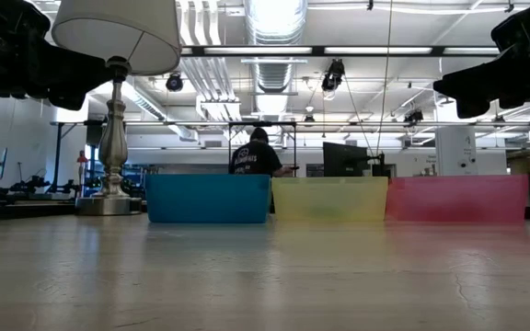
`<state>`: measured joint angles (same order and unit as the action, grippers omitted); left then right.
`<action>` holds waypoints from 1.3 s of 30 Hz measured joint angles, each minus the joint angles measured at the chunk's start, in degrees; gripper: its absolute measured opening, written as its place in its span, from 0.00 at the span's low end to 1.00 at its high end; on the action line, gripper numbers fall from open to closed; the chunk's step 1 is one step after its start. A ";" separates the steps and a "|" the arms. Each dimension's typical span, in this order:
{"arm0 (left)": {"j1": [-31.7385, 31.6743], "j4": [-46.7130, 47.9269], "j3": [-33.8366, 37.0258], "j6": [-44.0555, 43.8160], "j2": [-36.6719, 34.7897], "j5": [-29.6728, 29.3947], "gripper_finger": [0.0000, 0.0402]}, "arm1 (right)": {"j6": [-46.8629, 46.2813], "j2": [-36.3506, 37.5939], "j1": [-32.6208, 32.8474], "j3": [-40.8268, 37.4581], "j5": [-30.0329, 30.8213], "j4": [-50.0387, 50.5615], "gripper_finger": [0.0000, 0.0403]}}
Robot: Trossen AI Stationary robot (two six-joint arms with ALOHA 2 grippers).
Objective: Pick and place Stapler, Stapler remover, tape
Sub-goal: Return to Home Position
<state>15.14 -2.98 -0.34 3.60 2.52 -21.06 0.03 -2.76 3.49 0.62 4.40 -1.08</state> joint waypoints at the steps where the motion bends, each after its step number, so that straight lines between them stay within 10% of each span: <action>1: -0.02 0.00 0.00 0.00 0.00 0.00 0.40 | 0.00 0.00 0.00 0.00 0.00 0.00 0.25; 39: -0.02 0.00 0.00 0.00 0.00 0.00 0.40 | 0.00 -0.01 0.00 0.00 0.00 0.00 0.24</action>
<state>15.11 -2.98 -0.34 3.60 2.52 -21.06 0.03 -2.77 3.49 0.62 4.40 -1.08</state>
